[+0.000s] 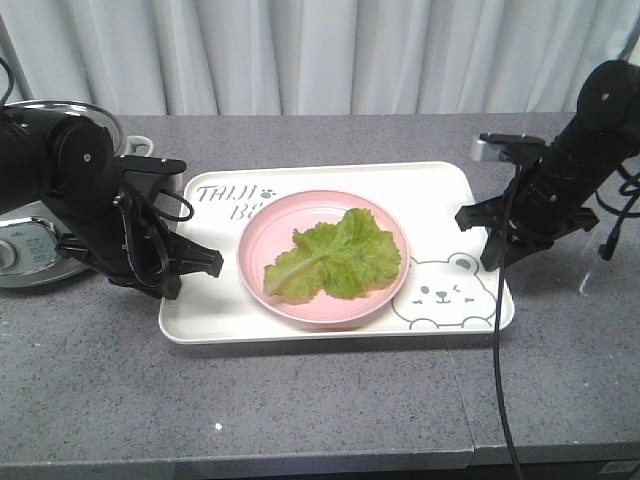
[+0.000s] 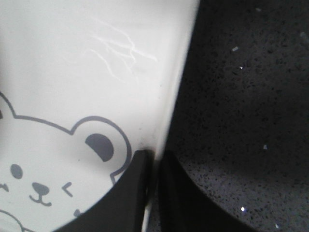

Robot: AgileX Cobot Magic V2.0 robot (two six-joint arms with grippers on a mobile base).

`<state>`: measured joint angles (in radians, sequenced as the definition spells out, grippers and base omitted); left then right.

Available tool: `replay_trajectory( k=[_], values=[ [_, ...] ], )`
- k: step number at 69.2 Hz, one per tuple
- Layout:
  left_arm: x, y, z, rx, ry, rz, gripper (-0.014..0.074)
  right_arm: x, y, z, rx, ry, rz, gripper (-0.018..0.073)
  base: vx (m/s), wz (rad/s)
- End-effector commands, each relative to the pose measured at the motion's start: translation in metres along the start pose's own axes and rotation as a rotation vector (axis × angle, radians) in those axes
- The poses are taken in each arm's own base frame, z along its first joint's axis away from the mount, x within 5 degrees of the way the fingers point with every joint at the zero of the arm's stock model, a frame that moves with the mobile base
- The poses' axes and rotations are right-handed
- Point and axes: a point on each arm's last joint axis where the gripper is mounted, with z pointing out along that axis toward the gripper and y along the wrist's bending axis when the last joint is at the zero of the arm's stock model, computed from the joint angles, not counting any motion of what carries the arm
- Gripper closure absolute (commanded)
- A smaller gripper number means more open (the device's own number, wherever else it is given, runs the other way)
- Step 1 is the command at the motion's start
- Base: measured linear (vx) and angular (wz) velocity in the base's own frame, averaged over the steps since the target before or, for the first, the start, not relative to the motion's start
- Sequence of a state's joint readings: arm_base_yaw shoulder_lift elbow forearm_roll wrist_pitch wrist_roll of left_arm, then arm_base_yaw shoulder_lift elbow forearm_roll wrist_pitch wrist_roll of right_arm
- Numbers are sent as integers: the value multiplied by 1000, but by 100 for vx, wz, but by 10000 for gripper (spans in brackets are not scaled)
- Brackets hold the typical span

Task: Transfer vegetables to tray and serve
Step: 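Lift the tray off the counter with both grippers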

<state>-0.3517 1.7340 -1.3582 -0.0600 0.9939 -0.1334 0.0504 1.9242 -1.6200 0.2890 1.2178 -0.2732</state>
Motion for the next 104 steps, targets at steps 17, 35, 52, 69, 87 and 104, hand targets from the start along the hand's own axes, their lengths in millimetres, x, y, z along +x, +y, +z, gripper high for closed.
replay_trajectory(
  k=[17,35,52,69,87,104],
  values=[
    [-5,-20,-50,145,-205,4,603,8,38,-64,-111,-167,-64,565,0,0],
    [1,-20,-74,157,-267,10,602,17,45,-82,-111,-187,-81,565,0,0],
    [6,-20,-91,164,-309,15,602,22,49,-94,-111,-209,-83,565,0,0],
    [7,-20,-97,165,-331,17,602,25,52,-101,-110,-227,-84,565,0,0],
    [7,-20,-97,165,-329,17,602,26,53,-104,-107,-237,-91,565,0,0],
    [7,-20,-97,165,-326,18,602,26,53,-104,-105,-236,-105,565,0,0]
  ],
)
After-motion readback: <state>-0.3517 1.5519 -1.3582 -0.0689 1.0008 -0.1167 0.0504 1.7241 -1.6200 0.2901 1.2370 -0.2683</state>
